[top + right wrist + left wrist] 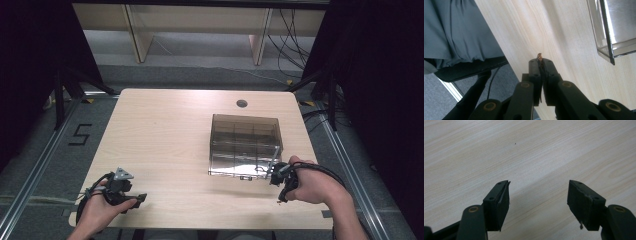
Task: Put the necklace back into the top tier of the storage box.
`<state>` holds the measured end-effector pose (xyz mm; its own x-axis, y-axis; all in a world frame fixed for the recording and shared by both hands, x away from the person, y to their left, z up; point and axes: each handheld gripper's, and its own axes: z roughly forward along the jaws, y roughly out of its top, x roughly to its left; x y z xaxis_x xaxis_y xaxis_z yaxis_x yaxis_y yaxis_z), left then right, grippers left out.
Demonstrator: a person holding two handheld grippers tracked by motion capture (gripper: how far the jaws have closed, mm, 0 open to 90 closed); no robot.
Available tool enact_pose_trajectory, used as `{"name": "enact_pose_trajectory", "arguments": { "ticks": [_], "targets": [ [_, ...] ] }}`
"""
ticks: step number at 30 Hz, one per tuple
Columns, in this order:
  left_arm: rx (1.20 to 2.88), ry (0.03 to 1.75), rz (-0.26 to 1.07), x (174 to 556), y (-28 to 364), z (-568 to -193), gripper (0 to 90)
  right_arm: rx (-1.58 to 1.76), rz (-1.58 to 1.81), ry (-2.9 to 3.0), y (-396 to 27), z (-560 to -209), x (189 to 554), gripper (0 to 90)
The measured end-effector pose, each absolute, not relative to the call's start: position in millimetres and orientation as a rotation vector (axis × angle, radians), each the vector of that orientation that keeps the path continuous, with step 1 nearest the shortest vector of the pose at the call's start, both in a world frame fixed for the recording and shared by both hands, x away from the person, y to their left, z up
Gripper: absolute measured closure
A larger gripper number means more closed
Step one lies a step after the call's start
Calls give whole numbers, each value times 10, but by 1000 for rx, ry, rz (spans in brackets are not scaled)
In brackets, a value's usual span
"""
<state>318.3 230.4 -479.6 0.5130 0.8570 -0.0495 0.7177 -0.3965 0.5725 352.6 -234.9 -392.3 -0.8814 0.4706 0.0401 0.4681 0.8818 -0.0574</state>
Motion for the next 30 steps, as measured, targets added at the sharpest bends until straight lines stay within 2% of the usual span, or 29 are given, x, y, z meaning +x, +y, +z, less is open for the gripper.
{"name": "enact_pose_trajectory", "arguments": {
  "ticks": [30],
  "targets": [
    [2226, 1280, 339, 3185, 2300, -4799, 342, -732, 62, -2985, -2272, -3778, 3653, 870]
  ]
}}
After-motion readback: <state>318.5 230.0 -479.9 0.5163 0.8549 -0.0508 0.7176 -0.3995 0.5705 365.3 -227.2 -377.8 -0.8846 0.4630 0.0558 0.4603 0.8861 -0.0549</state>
